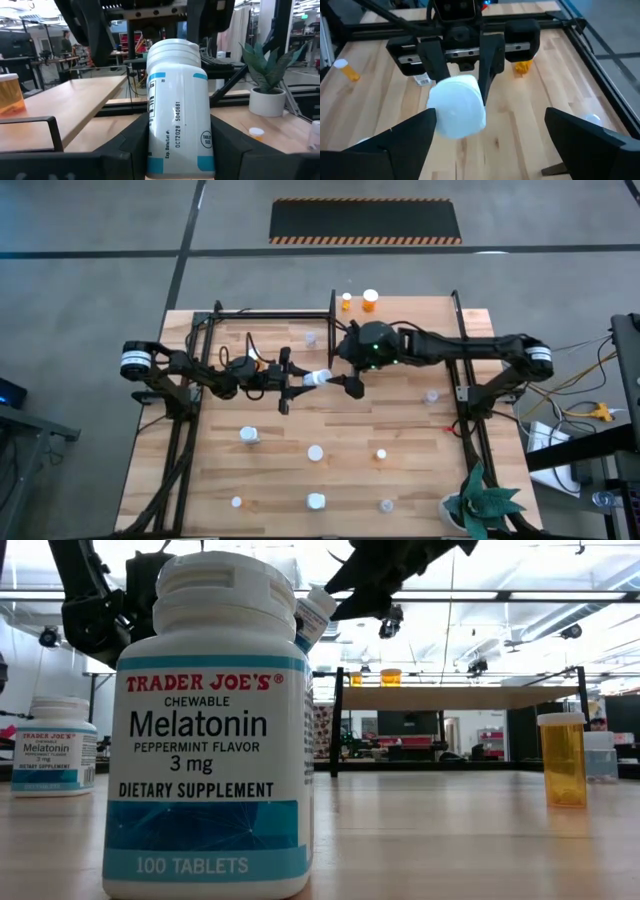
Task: Pick and place medicine bottles onto shelf by color
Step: Put the middle white pill bottle on the shelf
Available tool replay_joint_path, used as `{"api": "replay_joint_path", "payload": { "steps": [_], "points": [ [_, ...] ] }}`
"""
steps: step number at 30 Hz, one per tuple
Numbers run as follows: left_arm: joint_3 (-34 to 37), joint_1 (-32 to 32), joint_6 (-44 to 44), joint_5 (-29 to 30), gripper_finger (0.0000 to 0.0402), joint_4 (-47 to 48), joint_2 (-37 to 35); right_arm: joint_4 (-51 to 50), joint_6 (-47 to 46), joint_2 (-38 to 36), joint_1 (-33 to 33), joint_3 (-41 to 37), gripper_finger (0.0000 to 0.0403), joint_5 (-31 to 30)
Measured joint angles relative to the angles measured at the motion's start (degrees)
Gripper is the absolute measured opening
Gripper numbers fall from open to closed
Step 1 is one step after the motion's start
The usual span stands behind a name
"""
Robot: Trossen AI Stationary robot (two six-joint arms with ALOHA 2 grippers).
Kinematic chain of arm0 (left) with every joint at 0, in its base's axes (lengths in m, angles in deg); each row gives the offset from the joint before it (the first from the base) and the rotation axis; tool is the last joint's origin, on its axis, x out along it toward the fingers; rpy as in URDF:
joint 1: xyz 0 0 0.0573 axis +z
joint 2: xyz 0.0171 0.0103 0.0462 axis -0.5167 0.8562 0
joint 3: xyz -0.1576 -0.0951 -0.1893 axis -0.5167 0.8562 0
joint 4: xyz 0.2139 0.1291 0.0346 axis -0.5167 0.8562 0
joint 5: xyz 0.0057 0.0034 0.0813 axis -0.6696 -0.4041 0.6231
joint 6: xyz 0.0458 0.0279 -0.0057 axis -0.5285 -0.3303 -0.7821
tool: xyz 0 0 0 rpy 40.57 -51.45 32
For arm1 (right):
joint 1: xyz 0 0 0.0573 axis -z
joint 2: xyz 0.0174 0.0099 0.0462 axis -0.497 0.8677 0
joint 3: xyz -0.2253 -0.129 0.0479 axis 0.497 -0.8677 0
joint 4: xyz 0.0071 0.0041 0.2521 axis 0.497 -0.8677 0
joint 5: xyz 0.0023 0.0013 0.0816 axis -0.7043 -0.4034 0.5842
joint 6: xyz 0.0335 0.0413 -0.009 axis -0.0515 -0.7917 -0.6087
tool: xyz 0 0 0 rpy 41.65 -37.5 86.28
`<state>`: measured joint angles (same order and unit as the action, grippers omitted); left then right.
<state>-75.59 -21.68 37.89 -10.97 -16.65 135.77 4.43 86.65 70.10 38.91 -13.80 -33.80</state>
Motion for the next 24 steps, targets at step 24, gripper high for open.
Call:
{"api": "replay_joint_path", "payload": {
  "steps": [24],
  "points": [
    [-0.48, 0.26, 0.52, 0.20, 0.0137, -0.11, 0.00, -1.49, 2.89, 5.51, -0.50, 3.75, 0.0337, 4.80]
  ]
}}
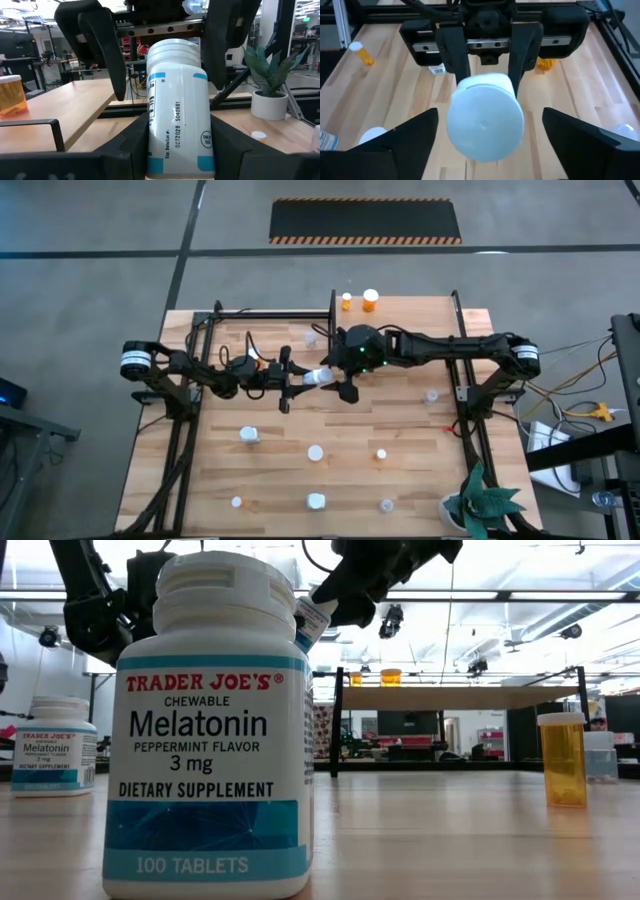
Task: Pick and place medicine bottles onto shelf by color
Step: Put the middle white pill bottle on the shelf
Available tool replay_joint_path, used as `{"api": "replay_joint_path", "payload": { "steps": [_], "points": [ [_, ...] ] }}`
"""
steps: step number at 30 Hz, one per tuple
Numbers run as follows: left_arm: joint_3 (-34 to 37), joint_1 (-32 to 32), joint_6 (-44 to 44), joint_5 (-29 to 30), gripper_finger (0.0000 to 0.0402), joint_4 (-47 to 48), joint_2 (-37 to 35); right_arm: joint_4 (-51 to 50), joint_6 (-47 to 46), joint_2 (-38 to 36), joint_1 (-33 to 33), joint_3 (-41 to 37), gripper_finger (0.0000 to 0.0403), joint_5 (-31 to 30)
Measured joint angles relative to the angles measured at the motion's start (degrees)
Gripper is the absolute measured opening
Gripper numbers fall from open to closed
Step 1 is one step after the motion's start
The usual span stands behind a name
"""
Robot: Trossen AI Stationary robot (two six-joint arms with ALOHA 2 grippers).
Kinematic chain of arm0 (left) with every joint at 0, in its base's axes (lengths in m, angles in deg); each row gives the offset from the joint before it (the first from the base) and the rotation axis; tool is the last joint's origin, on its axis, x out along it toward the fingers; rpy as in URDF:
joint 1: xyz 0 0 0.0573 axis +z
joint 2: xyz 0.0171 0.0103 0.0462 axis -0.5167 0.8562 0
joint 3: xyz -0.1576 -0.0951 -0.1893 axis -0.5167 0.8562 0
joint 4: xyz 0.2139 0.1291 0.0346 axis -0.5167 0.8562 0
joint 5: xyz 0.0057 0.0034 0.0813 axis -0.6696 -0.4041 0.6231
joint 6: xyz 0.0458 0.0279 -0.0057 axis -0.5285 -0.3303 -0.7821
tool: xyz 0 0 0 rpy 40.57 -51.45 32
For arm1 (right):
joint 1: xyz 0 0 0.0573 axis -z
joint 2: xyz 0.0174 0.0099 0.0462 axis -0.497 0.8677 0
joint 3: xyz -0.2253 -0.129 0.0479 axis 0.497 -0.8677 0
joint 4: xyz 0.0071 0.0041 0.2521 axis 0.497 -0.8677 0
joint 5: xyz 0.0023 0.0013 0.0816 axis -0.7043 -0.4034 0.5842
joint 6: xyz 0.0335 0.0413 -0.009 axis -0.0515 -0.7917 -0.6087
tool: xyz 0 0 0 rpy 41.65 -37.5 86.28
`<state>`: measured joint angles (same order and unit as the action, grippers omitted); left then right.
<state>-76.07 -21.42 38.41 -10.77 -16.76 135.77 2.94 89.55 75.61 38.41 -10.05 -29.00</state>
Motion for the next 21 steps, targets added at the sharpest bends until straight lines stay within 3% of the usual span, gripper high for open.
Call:
{"api": "replay_joint_path", "payload": {
  "steps": [12, 16, 21],
  "points": [
    [0.00, 0.00, 1.22, 0.30, 0.0151, 0.00, 0.00, 0.31, -0.09, -0.23, 0.02, 0.00, 0.0182, -0.16],
    [0.00, -0.03, 1.26, 2.60, 0.0178, -0.32, 0.00, 0.12, -0.12, -0.81, 0.05, 0.00, 0.0167, -0.24],
    [0.00, -0.02, 2.70, 3.65, 0.0211, -0.21, 0.00, -1.77, -0.28, -2.81, 0.24, 0.00, 0.0183, -0.42]
  ]
}}
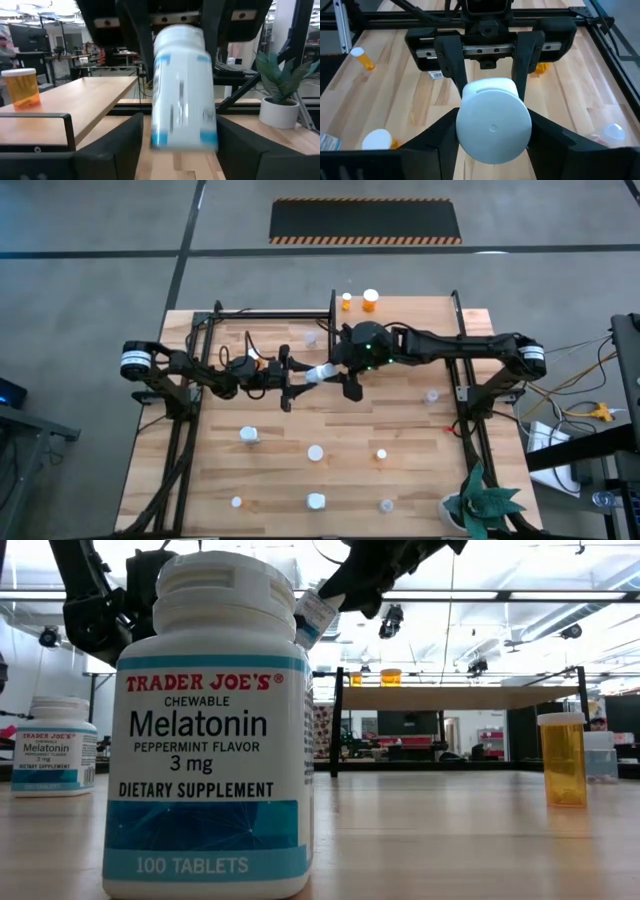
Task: Pick and place medicine bottles onto shelf by color
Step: Put the middle white pill bottle on the shelf
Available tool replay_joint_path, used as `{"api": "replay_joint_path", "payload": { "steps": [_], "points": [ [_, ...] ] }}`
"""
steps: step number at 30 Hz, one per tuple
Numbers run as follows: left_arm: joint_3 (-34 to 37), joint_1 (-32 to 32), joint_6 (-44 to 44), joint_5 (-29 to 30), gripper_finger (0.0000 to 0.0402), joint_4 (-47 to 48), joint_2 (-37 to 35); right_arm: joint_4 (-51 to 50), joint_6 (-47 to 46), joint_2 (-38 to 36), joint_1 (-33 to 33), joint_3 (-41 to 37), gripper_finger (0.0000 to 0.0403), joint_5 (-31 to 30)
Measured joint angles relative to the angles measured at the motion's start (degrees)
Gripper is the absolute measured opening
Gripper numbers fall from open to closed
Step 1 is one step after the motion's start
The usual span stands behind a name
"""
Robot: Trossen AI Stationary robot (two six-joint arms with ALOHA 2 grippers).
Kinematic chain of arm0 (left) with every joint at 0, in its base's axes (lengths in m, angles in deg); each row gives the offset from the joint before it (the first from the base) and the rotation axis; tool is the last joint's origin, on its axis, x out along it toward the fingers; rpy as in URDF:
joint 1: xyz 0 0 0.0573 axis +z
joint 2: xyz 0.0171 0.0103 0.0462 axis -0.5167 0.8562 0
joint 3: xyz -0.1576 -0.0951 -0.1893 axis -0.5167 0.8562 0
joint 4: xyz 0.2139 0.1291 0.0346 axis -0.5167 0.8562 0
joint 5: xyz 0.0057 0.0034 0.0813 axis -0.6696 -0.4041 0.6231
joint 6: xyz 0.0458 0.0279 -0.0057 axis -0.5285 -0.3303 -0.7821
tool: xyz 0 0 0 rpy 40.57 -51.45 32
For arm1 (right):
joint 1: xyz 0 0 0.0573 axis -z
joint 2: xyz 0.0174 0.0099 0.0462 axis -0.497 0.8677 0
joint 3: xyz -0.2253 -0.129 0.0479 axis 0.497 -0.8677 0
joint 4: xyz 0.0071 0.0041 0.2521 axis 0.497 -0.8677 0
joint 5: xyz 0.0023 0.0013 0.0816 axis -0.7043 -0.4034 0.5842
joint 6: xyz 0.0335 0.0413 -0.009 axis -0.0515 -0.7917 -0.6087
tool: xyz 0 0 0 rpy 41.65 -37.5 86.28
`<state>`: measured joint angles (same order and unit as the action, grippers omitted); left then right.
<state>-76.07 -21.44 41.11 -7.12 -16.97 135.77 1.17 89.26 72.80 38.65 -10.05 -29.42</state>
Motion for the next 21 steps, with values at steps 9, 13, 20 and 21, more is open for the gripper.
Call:
{"api": "replay_joint_path", "payload": {
  "steps": [9, 13, 20, 21],
  "points": [
    [0.48, 0.11, -0.14, 1.14, 0.0242, 0.30, -0.02, -14.90, -0.58, -8.24, 0.69, 3.37, 0.0178, -2.81],
    [0.48, 0.31, -0.16, 1.11, 0.0242, 0.29, -0.05, -30.80, 2.65, -10.83, 4.09, 9.44, 0.0180, -11.51],
    [0.45, 0.54, -0.18, 1.09, 0.0242, 0.32, -0.09, -48.13, 17.00, -9.85, 22.16, 15.00, 0.0179, -10.56],
    [0.44, 0.61, -0.18, 1.09, 0.0242, 0.29, -0.09, -49.04, 19.63, -9.41, 25.35, 15.02, 0.0179, -9.44]
  ]
}}
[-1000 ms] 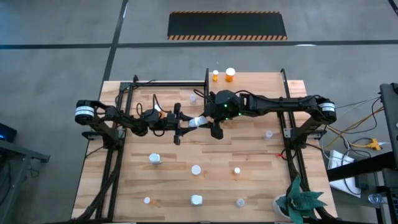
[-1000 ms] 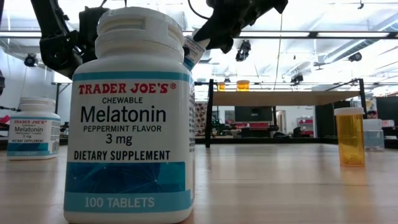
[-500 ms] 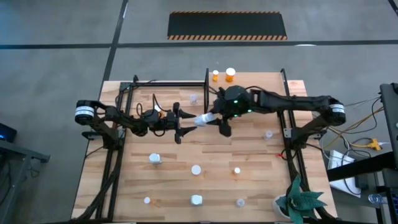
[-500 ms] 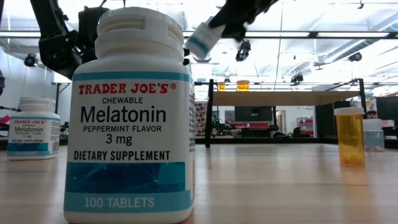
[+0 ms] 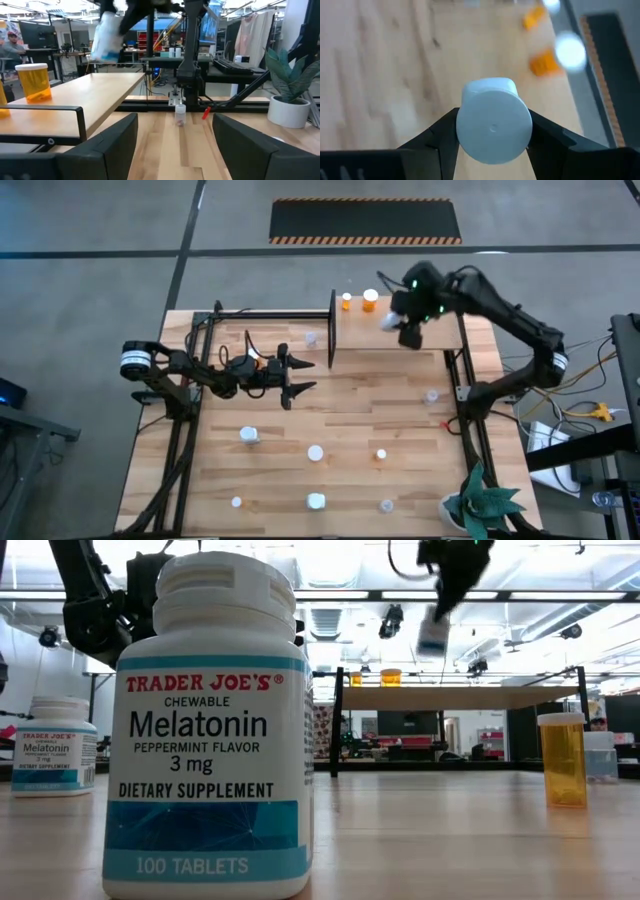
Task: Pick and place medicine bottles onto shelf by color
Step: Put the middle white pill bottle on the shelf
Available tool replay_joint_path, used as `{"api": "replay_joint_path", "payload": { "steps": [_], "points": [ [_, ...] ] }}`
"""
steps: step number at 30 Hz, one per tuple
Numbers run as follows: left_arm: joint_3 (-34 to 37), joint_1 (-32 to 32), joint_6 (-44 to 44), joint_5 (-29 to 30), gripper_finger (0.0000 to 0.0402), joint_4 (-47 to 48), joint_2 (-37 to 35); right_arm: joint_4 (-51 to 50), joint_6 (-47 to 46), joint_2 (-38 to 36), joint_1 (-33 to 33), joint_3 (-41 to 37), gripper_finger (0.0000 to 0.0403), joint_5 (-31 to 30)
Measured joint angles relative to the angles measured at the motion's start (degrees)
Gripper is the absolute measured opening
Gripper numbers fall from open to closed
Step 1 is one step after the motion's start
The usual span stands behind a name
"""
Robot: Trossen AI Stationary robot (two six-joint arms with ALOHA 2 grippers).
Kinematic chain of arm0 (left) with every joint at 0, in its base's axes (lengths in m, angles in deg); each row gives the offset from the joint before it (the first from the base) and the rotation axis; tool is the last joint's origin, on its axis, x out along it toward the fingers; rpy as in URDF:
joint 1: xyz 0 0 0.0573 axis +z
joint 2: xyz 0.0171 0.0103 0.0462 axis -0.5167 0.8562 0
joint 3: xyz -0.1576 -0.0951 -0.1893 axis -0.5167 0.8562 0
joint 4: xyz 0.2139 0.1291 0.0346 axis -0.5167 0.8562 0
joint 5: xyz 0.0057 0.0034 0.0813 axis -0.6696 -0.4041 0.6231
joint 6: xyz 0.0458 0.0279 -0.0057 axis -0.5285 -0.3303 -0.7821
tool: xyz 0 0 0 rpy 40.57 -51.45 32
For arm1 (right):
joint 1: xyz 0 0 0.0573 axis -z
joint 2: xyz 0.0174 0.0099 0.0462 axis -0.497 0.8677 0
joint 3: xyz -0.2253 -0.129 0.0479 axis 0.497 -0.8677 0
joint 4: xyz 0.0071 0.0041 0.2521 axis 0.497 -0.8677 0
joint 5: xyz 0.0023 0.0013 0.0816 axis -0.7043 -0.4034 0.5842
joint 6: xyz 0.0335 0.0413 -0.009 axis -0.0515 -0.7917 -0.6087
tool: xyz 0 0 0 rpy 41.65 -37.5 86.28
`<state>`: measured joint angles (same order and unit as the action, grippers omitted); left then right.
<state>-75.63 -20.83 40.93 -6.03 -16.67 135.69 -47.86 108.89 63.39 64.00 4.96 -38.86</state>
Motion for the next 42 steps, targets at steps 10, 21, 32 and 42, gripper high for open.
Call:
{"api": "replay_joint_path", "payload": {
  "steps": [10, 21, 32, 42],
  "points": [
    [0.00, 0.49, -0.03, -0.04, 0.0242, 0.29, -0.02, 1.00, 13.11, 11.28, 17.25, 3.97, 0.0178, 13.05],
    [0.01, 0.63, -0.04, -0.09, 0.0242, 1.31, -0.04, -3.55, 16.07, 21.14, 18.34, 15.78, 0.0178, 13.68],
    [0.13, 0.63, -0.02, -0.13, 0.0242, 2.60, -0.04, -2.15, 19.83, 19.13, 22.70, 11.69, 0.0178, 12.47],
    [0.13, 0.63, -0.02, -0.14, 0.0242, 2.56, -0.04, -1.15, 20.92, 19.24, 22.86, 11.06, 0.0178, 12.41]
  ]
}}
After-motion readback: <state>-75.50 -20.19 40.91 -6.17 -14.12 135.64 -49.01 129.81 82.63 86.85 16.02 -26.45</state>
